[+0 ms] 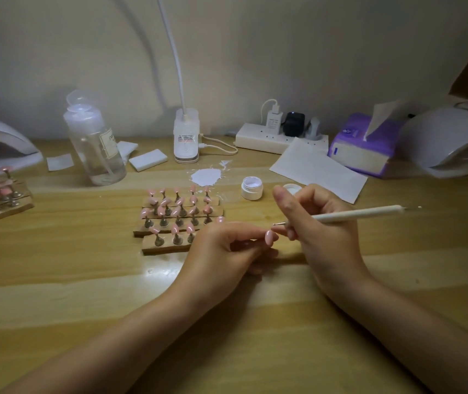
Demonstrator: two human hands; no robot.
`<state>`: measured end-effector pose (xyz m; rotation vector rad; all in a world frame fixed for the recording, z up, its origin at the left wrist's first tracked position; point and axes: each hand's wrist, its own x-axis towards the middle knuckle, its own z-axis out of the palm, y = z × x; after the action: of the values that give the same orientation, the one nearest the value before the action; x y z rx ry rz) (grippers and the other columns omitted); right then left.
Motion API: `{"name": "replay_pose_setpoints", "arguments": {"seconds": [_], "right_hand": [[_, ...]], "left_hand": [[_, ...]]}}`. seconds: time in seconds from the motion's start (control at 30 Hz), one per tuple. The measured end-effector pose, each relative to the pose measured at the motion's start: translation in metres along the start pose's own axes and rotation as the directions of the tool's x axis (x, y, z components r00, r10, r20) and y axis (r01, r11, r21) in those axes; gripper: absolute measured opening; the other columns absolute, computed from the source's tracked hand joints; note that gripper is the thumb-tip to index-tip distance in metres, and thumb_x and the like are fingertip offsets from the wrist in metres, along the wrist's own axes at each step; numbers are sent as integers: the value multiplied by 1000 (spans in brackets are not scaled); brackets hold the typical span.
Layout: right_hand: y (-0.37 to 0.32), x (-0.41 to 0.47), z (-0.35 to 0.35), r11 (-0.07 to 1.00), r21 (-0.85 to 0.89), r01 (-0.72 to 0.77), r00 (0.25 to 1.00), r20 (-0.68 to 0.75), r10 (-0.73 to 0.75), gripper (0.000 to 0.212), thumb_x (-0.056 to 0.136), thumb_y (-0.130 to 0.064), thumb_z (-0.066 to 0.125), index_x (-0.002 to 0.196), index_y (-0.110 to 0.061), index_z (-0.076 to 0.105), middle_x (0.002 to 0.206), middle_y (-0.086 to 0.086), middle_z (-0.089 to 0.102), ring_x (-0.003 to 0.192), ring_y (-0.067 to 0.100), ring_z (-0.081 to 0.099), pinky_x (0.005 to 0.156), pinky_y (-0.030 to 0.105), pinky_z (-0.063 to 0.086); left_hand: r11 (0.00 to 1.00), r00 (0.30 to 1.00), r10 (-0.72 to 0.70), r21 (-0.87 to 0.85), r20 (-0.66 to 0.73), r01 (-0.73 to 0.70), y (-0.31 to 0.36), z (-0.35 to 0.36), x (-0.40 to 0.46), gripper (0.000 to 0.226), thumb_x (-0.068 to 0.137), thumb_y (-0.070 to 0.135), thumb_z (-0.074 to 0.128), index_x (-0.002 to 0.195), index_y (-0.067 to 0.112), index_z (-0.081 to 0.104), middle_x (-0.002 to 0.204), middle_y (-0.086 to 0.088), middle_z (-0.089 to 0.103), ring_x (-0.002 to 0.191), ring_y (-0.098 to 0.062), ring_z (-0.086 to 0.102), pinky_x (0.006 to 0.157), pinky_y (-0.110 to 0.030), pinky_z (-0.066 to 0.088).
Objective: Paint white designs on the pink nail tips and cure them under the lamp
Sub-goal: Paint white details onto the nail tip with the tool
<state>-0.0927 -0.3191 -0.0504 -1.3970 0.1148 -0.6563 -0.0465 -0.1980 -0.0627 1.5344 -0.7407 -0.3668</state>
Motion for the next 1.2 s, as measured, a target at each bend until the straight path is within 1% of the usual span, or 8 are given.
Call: {"name": "replay_pose_setpoints", "arguments": {"seconds": [0.1,0.17,0.23,0.33,0.47,0.63,0.8,1.2], "right_hand": [[3,1,1,1000,20,-2,1000,17,2,39,69,-29,68,50,-11,39,37,-1,39,35,14,55,43,15,42],[6,1,-1,1000,27,5,1000,8,-6,43,76,-15,68,49,-10,35,35,-1,37,33,12,53,41,15,41],[9,2,-3,1000,-7,15,1000,0,-15,43,79,5,61,49,-10,33,34,-2,37,30,7,50,39,12,38],[9,2,-3,998,-65,18,1000,4,-18,40,75,13,52,48,-10,33,32,-4,37,29,3,47,38,10,35],[8,3,-3,996,-82,21,1000,8,-20,40,74,14,51,48,-10,33,32,-4,36,28,1,45,38,10,36],[10,4,-4,997,-80,11,1000,13,-9,38,73,11,53,49,-10,33,33,-3,37,30,5,50,39,12,37],[11,5,-3,998,-62,5,1000,22,-4,37,73,13,53,50,-9,33,34,-1,36,31,9,52,40,16,39],[13,6,-3,997,-73,3,999,35,0,39,73,12,54,49,-10,33,33,-4,37,32,10,54,38,12,37]], "left_hand": [[999,1000,20,28,16,-21,0,0,1,21,78,20,63,74,37,75,79,8,73,76,-6,69,59,-22,57],[999,999,24,32,33,-25,1,1,1,18,76,26,62,75,40,74,78,13,72,76,-3,68,57,-19,55],[999,999,23,33,43,-24,1,1,1,18,73,28,61,75,42,73,78,16,71,76,-2,68,57,-17,54],[999,999,22,30,42,-23,0,1,1,18,72,29,61,74,42,73,76,16,71,74,-1,68,55,-16,53],[999,999,28,25,37,-29,0,1,1,19,73,27,62,73,43,73,76,14,71,74,-2,68,54,-15,52],[998,999,37,44,25,-38,-2,1,1,34,81,10,64,72,42,73,76,8,72,72,-1,68,54,-15,52],[998,999,36,46,22,-37,0,2,2,36,82,8,64,71,41,73,77,5,71,72,-1,68,53,-14,52],[998,999,31,53,26,-33,-1,2,2,33,81,6,64,73,36,73,73,7,72,70,0,67,53,-15,52]]}}
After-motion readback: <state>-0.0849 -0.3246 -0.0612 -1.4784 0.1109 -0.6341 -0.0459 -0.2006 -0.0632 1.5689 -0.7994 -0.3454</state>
